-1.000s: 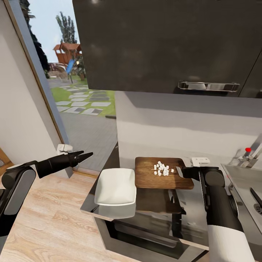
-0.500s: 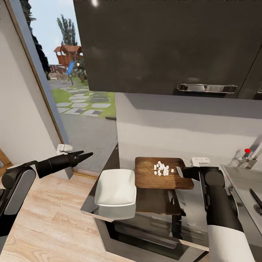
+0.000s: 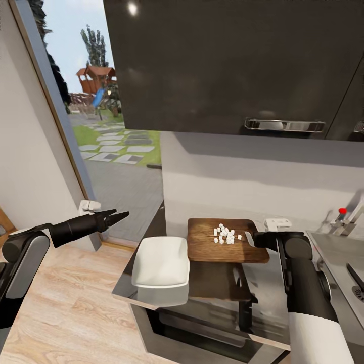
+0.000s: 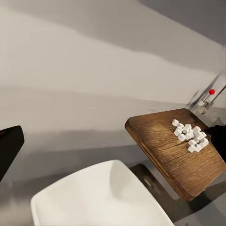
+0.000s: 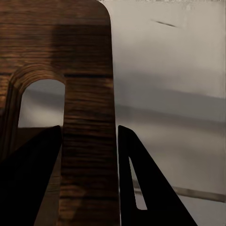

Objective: In the kitchen, take the Vidalia onion out of the sink, dice it on the chopping board with the paring knife, put the diced onion into the bowl on the countertop, then place both the paring knife and the chopping board into the sink.

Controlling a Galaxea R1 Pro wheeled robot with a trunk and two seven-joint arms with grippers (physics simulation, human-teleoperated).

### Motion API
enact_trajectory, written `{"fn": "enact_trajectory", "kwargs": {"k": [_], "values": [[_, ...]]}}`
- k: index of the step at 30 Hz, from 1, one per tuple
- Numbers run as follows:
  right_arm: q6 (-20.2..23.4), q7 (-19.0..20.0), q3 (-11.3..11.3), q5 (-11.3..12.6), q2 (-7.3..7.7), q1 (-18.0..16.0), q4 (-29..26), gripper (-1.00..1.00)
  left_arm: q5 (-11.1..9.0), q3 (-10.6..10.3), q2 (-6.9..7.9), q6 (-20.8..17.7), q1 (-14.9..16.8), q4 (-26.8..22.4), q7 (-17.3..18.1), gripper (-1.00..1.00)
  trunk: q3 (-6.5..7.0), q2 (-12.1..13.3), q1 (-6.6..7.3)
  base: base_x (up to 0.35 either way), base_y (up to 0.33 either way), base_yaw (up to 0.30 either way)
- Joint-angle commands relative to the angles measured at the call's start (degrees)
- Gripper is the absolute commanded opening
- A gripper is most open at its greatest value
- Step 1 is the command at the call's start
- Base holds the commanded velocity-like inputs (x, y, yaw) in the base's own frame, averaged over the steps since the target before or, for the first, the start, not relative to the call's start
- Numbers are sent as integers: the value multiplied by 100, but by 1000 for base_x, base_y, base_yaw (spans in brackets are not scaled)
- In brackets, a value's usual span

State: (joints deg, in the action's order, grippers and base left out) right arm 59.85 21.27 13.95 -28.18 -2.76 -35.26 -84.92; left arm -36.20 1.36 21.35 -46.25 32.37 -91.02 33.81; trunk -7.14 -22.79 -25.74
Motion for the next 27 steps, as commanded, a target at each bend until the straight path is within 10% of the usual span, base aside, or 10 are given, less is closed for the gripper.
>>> {"fn": "enact_trajectory", "kwargs": {"k": [1,27], "values": [[15,62,11,-51,-6,-7,-6,-100,-13,5,1,-33,6,-2,11,100,-7,-12,-4,0,0,0],[15,61,11,-55,-6,-7,-7,-100,-14,5,1,-33,6,2,2,100,143,-12,-4,0,0,0]]}}
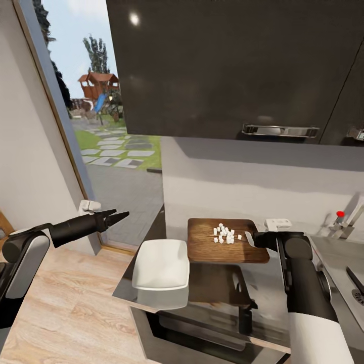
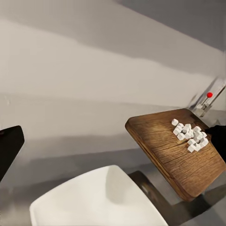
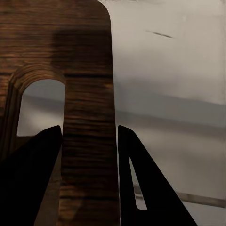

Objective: In the kitchen, take the Vidalia onion out of the sink, dice it on the chopping board with the paring knife, put the diced onion into the bowl on the countertop, then place both the paring knife and the chopping board into the sink.

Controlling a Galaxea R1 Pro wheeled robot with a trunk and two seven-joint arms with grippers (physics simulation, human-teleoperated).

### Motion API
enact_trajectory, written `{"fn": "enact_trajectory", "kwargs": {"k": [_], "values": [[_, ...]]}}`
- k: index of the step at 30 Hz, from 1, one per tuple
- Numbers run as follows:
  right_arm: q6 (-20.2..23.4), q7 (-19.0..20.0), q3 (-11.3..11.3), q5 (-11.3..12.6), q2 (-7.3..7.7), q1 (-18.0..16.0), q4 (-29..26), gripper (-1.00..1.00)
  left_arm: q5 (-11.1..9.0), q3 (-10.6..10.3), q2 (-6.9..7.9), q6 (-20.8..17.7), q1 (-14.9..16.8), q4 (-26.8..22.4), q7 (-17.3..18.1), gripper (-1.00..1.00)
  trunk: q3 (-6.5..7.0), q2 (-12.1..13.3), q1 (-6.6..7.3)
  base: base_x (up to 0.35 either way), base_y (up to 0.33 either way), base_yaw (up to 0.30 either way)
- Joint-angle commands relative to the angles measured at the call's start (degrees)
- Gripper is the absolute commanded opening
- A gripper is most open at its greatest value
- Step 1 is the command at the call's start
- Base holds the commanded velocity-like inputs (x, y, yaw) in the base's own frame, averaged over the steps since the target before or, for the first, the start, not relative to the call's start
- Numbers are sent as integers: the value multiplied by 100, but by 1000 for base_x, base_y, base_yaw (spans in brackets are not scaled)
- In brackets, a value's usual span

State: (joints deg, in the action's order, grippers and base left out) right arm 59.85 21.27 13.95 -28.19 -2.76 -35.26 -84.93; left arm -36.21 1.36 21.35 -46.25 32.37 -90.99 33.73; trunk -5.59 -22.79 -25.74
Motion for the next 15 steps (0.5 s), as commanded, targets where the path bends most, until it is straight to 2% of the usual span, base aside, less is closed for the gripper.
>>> {"fn": "enact_trajectory", "kwargs": {"k": [1,8,15], "values": [[15,62,11,-52,-6,-7,-4,-100,-14,5,1,-33,6,-1,11,100,-7,-13,-4,0,0,48],[15,62,11,-53,-6,-7,-6,-100,-12,5,1,-32,6,-3,11,100,29,-13,-4,0,0,150],[15,62,11,-54,-6,-7,-6,-100,-14,5,1,-33,6,-1,11,100,53,-13,-4,0,0,238]]}}
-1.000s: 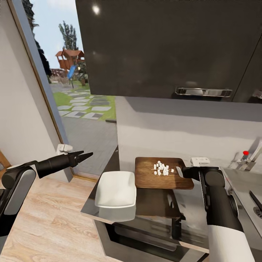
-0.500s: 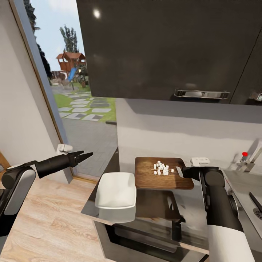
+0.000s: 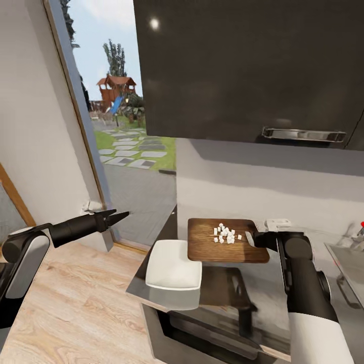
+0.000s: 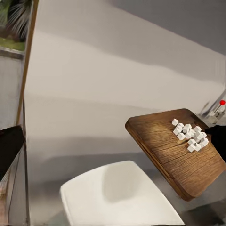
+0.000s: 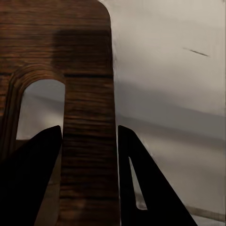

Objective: In the kitchen, take the Vidalia onion out of the sink, dice it on the chopping board with the paring knife, put the diced onion into the bowl on the countertop, then place both the paring knife and the chopping board into the sink.

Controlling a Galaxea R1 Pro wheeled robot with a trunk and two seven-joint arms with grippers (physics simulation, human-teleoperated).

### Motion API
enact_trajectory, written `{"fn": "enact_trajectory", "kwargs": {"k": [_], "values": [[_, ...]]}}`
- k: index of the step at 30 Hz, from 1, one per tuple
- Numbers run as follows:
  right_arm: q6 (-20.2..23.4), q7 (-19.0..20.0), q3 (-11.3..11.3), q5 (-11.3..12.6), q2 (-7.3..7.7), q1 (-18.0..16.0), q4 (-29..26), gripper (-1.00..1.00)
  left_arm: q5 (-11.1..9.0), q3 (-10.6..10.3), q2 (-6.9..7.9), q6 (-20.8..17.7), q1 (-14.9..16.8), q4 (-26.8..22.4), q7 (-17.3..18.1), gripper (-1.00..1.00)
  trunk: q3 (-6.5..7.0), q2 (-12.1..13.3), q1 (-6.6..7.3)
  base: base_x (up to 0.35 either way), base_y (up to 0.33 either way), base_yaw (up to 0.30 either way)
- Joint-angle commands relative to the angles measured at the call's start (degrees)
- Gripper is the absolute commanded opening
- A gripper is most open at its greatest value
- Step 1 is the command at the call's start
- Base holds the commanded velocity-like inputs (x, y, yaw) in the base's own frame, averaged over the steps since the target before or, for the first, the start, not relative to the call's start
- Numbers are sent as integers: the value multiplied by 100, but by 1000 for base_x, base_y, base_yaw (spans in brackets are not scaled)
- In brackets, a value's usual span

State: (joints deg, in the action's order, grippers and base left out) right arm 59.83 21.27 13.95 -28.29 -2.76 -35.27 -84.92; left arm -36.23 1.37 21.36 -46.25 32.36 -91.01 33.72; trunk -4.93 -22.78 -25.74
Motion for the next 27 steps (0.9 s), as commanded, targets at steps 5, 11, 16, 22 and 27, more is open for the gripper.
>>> {"fn": "enact_trajectory", "kwargs": {"k": [5,11,16,22,27], "values": [[17,62,11,-45,-5,-7,-7,-100,-11,4,0,-33,7,-1,12,100,0,-14,-4,0,0,262],[17,62,11,-43,-5,-7,-7,-100,-11,2,0,-33,7,2,12,100,13,-14,-4,0,0,269],[17,62,11,-45,-5,-7,-6,-100,-12,3,0,-33,7,-2,11,100,15,-14,-4,0,0,279],[17,62,11,-45,-5,-7,-7,-100,-11,0,0,-33,7,-1,12,100,15,-14,-4,0,0,283],[17,62,11,-45,-5,-7,-5,-100,-12,1,0,-33,7,2,10,100,15,-14,-4,0,0,283]]}}
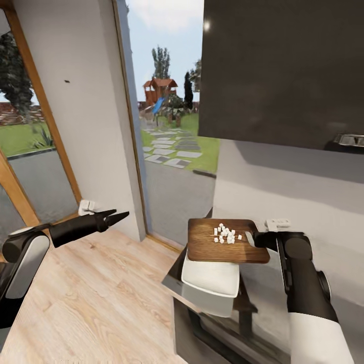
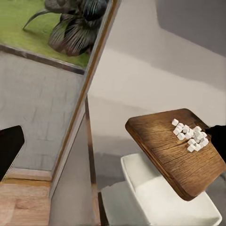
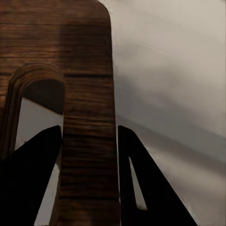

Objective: In the kitchen, take the Vidalia onion out of the sink, dice it on the chopping board with the paring knife, put the diced onion into the bowl on the countertop, then place both the paring knife and the chopping board into the sink.

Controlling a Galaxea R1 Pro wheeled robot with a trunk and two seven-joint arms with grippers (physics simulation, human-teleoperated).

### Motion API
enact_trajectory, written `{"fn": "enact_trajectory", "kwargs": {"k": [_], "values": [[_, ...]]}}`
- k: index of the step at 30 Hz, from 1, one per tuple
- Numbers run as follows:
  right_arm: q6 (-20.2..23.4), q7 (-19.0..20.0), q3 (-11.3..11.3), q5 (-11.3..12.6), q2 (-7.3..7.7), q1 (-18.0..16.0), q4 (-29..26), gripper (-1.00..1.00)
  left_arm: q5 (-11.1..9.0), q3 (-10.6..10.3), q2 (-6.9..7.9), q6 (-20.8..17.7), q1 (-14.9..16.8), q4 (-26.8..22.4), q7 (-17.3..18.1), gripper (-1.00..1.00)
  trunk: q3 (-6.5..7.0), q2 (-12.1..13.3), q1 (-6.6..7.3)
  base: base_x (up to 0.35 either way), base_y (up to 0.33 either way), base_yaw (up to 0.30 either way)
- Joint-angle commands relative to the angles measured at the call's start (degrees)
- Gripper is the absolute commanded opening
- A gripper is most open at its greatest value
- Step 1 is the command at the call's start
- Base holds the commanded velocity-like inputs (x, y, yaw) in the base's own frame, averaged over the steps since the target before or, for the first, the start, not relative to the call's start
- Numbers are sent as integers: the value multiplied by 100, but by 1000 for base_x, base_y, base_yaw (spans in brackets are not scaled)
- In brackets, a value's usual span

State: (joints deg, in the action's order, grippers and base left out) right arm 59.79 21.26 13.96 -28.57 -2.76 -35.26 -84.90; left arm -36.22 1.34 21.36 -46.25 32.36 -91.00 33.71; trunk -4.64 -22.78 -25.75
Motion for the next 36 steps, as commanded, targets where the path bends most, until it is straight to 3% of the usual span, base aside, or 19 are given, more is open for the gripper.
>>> {"fn": "enact_trajectory", "kwargs": {"k": [1,14,24,25,28,36], "values": [[21,62,10,-17,-5,-7,-8,-100,-11,5,0,-33,7,2,12,100,-13,-14,-4,0,0,283],[21,62,10,-16,-5,-7,-7,-100,-9,5,0,-33,7,2,7,100,-13,-14,-4,0,0,265],[21,71,2,-17,-5,-7,-9,-100,-12,7,0,45,7,4,4,100,-13,-14,-4,0,0,6],[21,70,2,-17,-5,-7,-9,-100,-11,-40,0,286,7,4,9,100,-13,-14,-4,0,0,0],[21,71,2,-17,-5,-7,-9,-100,-10,-183,7,432,7,4,-1,100,-13,-14,-4,0,0,0],[21,71,2,-17,-5,-7,-6,-100,-8,-229,9,474,7,4,-6,100,-13,-14,-4,0,0,0]]}}
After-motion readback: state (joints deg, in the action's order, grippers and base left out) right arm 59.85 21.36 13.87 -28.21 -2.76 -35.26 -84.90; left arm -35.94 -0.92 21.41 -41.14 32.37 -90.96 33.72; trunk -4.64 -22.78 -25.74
